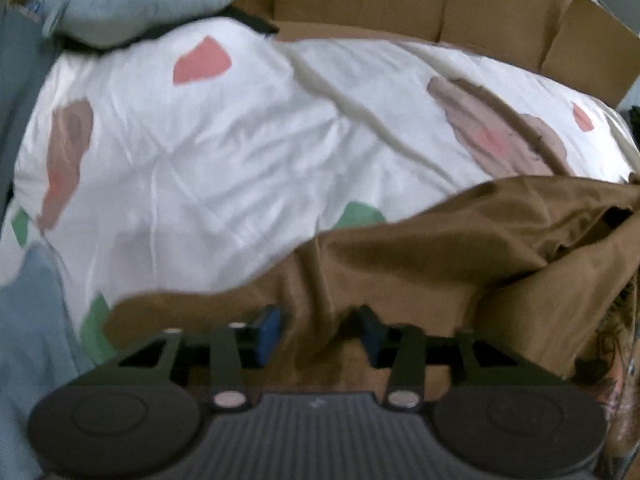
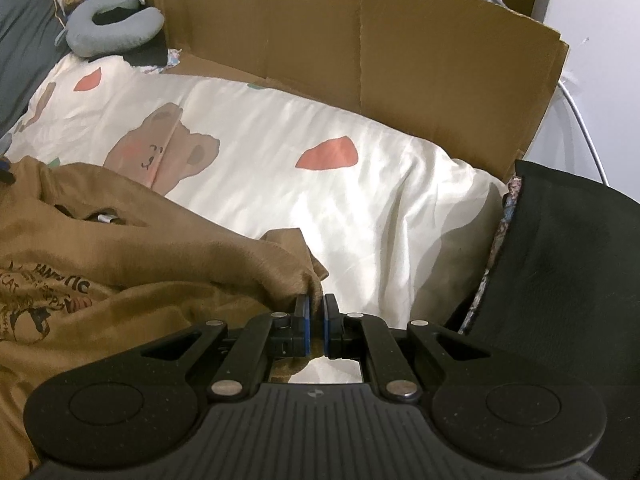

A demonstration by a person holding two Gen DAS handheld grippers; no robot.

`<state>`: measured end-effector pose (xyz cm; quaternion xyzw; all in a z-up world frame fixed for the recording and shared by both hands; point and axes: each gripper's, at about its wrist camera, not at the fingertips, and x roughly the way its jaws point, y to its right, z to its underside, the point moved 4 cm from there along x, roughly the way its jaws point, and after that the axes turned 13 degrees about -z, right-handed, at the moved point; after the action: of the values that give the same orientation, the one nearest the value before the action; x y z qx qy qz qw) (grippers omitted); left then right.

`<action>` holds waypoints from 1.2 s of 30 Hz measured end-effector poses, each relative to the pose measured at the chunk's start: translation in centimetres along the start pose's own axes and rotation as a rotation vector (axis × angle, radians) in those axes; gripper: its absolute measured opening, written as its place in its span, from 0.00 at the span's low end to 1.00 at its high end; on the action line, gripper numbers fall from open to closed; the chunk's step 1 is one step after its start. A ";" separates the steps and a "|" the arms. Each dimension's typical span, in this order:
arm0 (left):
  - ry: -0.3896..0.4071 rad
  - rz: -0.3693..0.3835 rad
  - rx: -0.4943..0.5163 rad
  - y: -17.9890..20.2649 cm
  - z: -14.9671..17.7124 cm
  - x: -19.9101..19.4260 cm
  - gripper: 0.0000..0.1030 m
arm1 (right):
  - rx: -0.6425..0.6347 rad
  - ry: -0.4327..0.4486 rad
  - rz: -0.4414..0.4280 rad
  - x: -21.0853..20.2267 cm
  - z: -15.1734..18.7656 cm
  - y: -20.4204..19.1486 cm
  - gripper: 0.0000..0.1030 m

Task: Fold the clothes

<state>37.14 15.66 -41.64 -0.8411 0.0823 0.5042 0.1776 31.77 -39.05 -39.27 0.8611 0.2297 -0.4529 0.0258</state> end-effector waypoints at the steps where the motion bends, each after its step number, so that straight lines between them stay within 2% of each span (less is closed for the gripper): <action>1: -0.004 0.002 -0.008 0.1 0.2 0.2 0.21 | 0.006 0.000 0.000 0.0 0.0 0.1 0.04; 2: 0.000 0.006 -0.007 0.2 0.4 0.3 0.08 | 0.012 0.001 -0.001 0.1 0.1 0.2 0.04; 4: 0.013 0.009 -0.006 0.2 0.7 -0.2 0.06 | 0.019 0.000 -0.001 0.1 0.2 0.3 0.04; 11: 0.045 0.006 -0.021 -0.3 1.9 -3.4 0.04 | 0.013 0.000 -0.002 0.1 0.3 0.3 0.04; 16: 0.006 0.007 -0.007 -0.4 4.4 -4.6 0.04 | 0.009 -0.004 -0.004 0.1 0.4 0.2 0.04; 19: -0.023 0.016 0.020 0.3 5.8 -4.0 0.04 | 0.011 -0.011 -0.006 0.1 0.6 0.3 0.04; 23: -0.049 0.018 0.020 0.7 6.3 -3.0 0.09 | 0.005 -0.028 -0.005 0.5 0.9 0.2 0.04; 27: -0.029 0.012 0.068 0.8 5.5 -4.0 0.15 | 0.002 -0.034 -0.004 0.7 1.0 0.3 0.04; 29: -0.024 0.010 0.088 0.6 5.1 -4.6 0.27 | 0.003 -0.033 -0.003 0.7 1.0 0.3 0.04; 30: -0.021 0.008 0.097 0.5 4.9 -4.8 0.29 | 0.003 -0.032 -0.003 0.7 1.0 0.3 0.04; 36: -0.007 0.009 0.191 0.6 3.0 -6.3 0.30 | -0.007 -0.033 -0.003 0.8 1.0 0.2 0.04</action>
<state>31.42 16.02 -37.51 -0.8183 0.1333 0.4975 0.2552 31.51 -39.22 -40.51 0.8530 0.2321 -0.4663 0.0321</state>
